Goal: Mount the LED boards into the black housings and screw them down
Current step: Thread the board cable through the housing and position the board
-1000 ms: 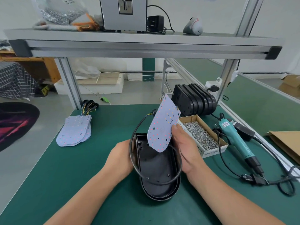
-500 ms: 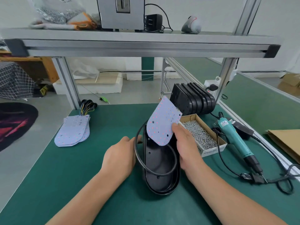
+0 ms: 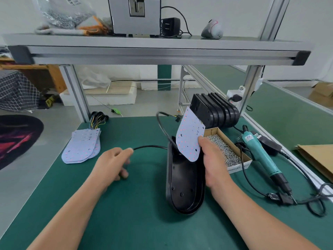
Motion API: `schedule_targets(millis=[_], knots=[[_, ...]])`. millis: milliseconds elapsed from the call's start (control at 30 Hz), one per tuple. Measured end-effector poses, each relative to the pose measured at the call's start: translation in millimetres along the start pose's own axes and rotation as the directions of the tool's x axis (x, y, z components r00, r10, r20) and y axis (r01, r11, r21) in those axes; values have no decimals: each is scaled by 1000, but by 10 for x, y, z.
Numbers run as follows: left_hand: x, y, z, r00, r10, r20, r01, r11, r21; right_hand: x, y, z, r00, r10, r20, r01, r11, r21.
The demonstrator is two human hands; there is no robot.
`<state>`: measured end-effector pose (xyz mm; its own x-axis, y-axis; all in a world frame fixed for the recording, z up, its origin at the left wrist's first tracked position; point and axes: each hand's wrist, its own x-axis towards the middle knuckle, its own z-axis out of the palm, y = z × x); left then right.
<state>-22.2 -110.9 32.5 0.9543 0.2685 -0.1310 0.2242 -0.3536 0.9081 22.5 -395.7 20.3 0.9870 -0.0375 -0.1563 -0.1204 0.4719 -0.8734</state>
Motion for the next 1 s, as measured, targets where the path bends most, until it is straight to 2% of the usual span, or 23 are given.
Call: schedule_targets(millis=[33, 67, 133, 167, 233, 333, 400, 433, 467, 500, 533, 567, 633, 700, 733, 833, 900, 933, 1000], knots=[[-11, 7, 39, 997, -30, 67, 49, 955, -291, -5, 13, 14, 1000, 1, 4, -1, 1000, -9], [-22, 9, 88, 990, -31, 138, 98, 852, -515, -10, 23, 28, 1000, 7, 12, -7, 1000, -17], [-49, 3, 201, 971, 49, 233, 154, 613, -775, -26, 39, 56, 999, 37, 26, -36, 999, -27], [-58, 2, 257, 960, 110, 258, 167, 517, -840, -33, 44, 68, 998, 55, 33, -54, 998, -28], [-46, -10, 340, 935, 204, 289, 190, 401, -896, -39, 47, 64, 996, 78, 37, -77, 997, -32], [-7, 12, 352, 923, 262, 282, 184, 343, -921, -65, 53, 69, 995, 92, 46, -90, 995, -37], [-10, 74, 345, 952, 231, 200, 96, 397, -913, -98, 76, 103, 993, 97, 74, -94, 994, -54], [-26, 122, 358, 970, 206, 132, 12, 500, -866, -104, 93, 120, 991, 101, 90, -96, 993, -62], [-40, 144, 391, 977, 209, 52, -101, 659, -745, -107, 105, 130, 989, 102, 105, -95, 993, -69], [-72, 150, 436, 970, 245, 1, -205, 816, -540, -114, 109, 140, 988, 103, 115, -95, 993, -69], [-94, 126, 490, 955, 296, -5, -282, 905, -320, -122, 107, 147, 987, 103, 119, -97, 993, -60], [-110, 106, 535, 941, 339, 22, -332, 931, -148, -126, 96, 144, 987, 107, 116, -102, 994, -44], [-161, 70, 570, 905, 378, 195, -378, 925, -39, -115, 59, 116, 989, 116, 93, -117, 993, 1], [-209, 66, 573, 836, 371, 403, -400, 916, -14, -102, 4, 92, 989, 133, 58, -135, 990, 31], [-212, 73, 576, 819, 358, 448, -410, 912, 22, -94, -17, 79, 990, 137, 47, -139, 989, 43], [-213, 73, 593, 833, 366, 415, -501, 817, 286, -78, -47, 47, 987, 155, 49, -159, 983, 89], [-216, 44, 580, 844, 409, 347, -528, 750, 399, -76, -67, 32, 984, 168, 55, -174, 978, 119], [-199, 24, 561, 853, 424, 304, -520, 742, 424, -68, -85, 20, 986, 160, 45, -165, 978, 128], [-156, -18, 504, 892, 384, 239, -450, 810, 377, -41, -139, -7, 991, 135, 20, -137, 980, 142]])
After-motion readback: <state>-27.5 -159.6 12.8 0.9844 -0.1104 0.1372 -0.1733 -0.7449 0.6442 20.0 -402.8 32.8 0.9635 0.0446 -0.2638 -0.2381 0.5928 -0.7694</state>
